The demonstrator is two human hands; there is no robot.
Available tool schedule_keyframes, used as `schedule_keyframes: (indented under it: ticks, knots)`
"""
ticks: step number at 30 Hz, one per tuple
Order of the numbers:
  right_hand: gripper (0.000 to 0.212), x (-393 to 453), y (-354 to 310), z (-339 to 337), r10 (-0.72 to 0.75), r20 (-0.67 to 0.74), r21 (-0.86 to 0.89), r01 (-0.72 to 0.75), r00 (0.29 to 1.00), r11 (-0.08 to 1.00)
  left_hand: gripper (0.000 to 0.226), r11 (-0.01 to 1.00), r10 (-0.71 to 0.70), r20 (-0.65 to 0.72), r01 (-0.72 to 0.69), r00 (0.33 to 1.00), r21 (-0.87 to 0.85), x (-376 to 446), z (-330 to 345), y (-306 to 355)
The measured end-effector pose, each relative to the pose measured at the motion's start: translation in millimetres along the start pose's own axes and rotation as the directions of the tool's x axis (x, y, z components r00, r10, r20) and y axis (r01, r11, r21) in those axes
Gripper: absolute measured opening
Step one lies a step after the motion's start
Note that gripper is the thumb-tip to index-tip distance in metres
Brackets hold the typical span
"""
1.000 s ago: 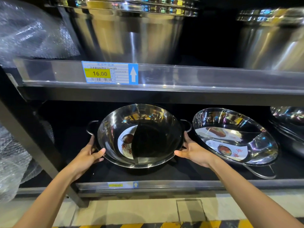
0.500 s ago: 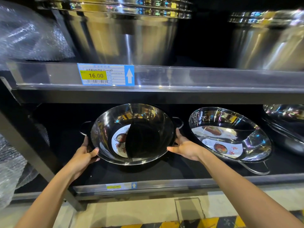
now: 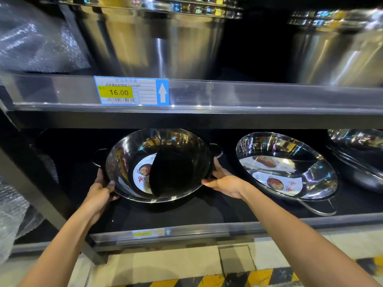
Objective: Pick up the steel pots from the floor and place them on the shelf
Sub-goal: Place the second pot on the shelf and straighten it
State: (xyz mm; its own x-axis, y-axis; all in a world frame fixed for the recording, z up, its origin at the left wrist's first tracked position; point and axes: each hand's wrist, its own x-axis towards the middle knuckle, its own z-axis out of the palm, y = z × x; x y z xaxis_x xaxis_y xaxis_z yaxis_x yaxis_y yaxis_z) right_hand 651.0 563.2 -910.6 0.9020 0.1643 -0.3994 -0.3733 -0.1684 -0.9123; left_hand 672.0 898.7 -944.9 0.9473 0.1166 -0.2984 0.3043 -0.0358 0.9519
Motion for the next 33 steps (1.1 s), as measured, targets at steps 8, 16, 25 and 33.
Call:
schedule_keyframes:
  ticks: [8,16,25,33]
  knots:
    - [0.064,-75,7,-73,-0.184,-0.219,-0.235,0.132,0.958,0.963,0.054,0.582,0.591,0.036,-0.456,0.806,0.673,-63,89,45]
    - [0.034,-155,47,-253,-0.309,-0.705,-0.472,-0.097,0.638,0.876,0.055,0.858,0.115,0.253,-0.224,0.961,0.462,-127,308,39]
    - [0.065,-158,103,-267,-0.013,-0.660,-0.282,-0.231,0.751,0.931,0.064,0.964,-0.150,0.164,0.107,0.975,0.244,-114,373,8]
    - [0.029,-144,111,-261,-0.110,-0.629,-0.373,-0.175,0.769,0.911,0.051,0.996,-0.079,0.134,0.074,0.988,0.045,-84,389,18]
